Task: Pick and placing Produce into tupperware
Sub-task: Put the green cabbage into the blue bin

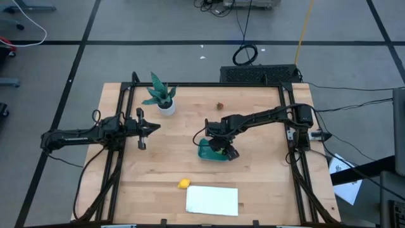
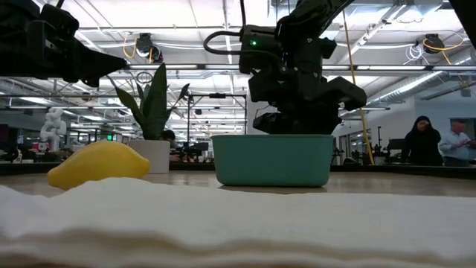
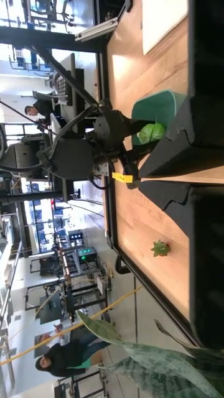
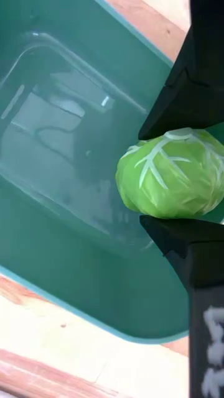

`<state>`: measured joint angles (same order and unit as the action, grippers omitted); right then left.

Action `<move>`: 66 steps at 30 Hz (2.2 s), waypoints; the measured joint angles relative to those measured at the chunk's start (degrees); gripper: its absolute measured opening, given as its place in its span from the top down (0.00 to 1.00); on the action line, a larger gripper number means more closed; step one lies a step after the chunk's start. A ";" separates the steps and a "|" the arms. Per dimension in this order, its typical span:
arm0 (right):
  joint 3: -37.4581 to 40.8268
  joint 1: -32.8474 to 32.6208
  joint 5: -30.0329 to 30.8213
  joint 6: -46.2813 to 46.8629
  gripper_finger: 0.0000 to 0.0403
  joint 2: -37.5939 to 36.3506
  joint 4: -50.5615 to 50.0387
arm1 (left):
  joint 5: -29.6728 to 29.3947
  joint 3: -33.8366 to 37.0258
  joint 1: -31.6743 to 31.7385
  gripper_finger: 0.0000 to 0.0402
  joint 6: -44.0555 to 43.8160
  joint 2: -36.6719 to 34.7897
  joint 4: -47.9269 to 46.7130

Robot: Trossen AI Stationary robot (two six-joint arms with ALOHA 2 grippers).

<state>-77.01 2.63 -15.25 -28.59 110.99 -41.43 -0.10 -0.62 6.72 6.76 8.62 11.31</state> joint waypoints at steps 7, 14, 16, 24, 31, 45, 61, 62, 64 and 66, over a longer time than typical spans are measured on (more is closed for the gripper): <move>-0.25 0.00 -0.35 -0.56 0.55 2.33 -0.73 | 0.00 0.00 0.00 0.94 0.00 0.00 0.00; -0.28 -0.02 0.04 -0.63 0.55 2.40 -0.31 | 0.00 0.00 0.02 0.94 0.02 0.00 -0.33; -0.29 -0.02 0.22 -0.81 0.55 2.43 -0.66 | 0.00 0.00 0.00 0.94 0.02 -0.02 -0.33; -0.25 -0.02 0.39 -0.77 0.55 2.54 -1.59 | 0.02 0.00 0.02 0.94 0.01 -0.02 -0.37; -0.23 -0.02 0.58 0.93 0.52 2.60 -1.98 | 0.00 0.00 0.01 0.94 0.00 -0.01 -0.42; -0.12 -0.04 2.56 0.95 0.48 2.68 -1.91 | 0.01 0.00 0.01 0.94 -0.22 -0.02 -0.46; -3.26 0.02 3.63 1.94 0.45 2.87 -2.80 | 0.02 0.00 0.02 0.94 -0.22 -0.01 -0.67; -3.26 0.00 3.59 1.94 0.44 2.87 -2.96 | 0.02 0.00 0.00 0.94 -0.21 -0.01 -0.73; -3.26 0.00 3.49 2.06 0.41 2.85 -3.11 | 0.02 0.00 0.01 0.94 -0.21 -0.01 -0.74; -3.29 0.02 3.50 2.46 0.38 2.84 -3.06 | 0.02 0.00 0.02 0.94 -0.22 -0.02 -0.74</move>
<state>-80.29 2.66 -11.75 -26.13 113.84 -44.49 -0.08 -0.62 6.74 6.55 8.60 10.57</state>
